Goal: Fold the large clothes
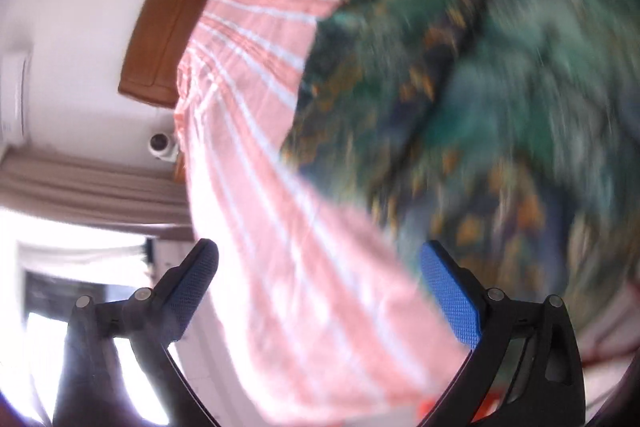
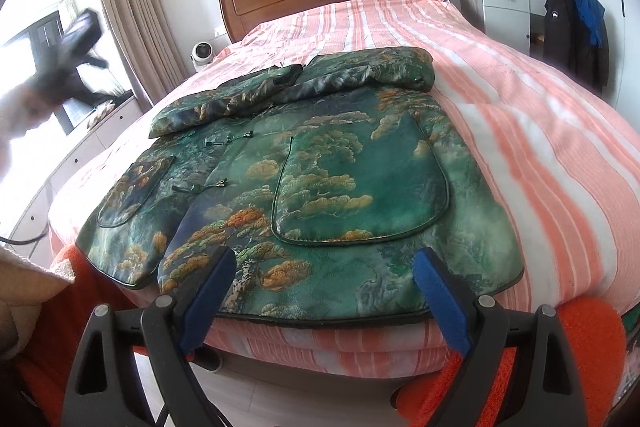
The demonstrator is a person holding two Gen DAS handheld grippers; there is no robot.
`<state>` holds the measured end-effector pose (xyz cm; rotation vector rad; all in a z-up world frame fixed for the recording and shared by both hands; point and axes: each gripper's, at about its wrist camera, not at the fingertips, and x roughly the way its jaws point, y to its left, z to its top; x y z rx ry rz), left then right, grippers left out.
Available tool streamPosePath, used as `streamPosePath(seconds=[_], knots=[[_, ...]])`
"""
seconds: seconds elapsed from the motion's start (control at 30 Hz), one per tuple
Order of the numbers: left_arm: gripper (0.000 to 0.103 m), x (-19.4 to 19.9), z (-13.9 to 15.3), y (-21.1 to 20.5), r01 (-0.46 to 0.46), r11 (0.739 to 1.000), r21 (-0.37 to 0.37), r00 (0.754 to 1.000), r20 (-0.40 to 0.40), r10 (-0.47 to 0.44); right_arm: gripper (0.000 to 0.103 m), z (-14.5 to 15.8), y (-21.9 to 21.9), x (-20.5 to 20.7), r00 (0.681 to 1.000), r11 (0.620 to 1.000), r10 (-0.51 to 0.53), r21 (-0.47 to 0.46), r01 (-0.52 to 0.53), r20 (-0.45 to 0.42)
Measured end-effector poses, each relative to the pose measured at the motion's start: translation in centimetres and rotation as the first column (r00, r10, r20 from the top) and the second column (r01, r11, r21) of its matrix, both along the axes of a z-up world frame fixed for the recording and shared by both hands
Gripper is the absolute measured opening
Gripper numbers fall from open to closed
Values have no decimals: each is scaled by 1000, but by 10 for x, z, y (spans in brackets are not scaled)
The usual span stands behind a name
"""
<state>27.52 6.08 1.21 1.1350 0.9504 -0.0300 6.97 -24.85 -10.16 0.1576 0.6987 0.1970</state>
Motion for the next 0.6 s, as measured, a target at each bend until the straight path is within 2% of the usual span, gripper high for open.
streamPosePath(seconds=[0.07, 0.1, 0.17, 0.2, 0.23, 0.27, 0.3, 0.43, 0.5, 0.6], knots=[[101, -21, -2, 14, -17, 1000, 18, 999, -39, 18, 90, -1, -1, 1, 1000, 1000, 0, 8, 0, -4], [101, -31, -4, 20, -43, 999, -15, 998, -51, 42, 90, -1, -1, 2, 1000, 1000, 1, 11, -1, -5], [101, -46, -11, 29, -119, 981, -155, 991, -78, 108, 90, -2, -1, 3, 1000, 1000, 1, 14, -1, -8], [101, -55, -20, 32, -171, 951, -257, 984, -101, 150, 90, -2, 0, 3, 1000, 1000, 1, 14, -1, -8], [101, -62, -29, 33, -208, 924, -322, 977, -115, 179, 90, -2, 0, 2, 1000, 1000, 2, 11, -2, -6], [101, -69, -40, 34, -249, 885, -392, 968, -135, 213, 90, -1, 0, 1, 1000, 1000, 3, 7, -3, -3], [101, -74, -51, 31, -277, 856, -436, 960, -152, 234, 90, -1, 1, 0, 1000, 1000, 3, 2, -3, 0], [100, -95, -86, 20, -388, 709, -588, 921, -231, 312, 90, 0, 3, -2, 1000, 1000, 10, -16, -10, 2], [100, -102, -90, 12, -406, 654, -638, 913, -250, 324, 90, -1, 6, -1, 1000, 1000, 17, -25, -17, -2], [101, -102, -85, 5, -394, 613, -685, 916, -239, 321, 90, -2, 12, 0, 1000, 999, 29, -45, -30, -5]])
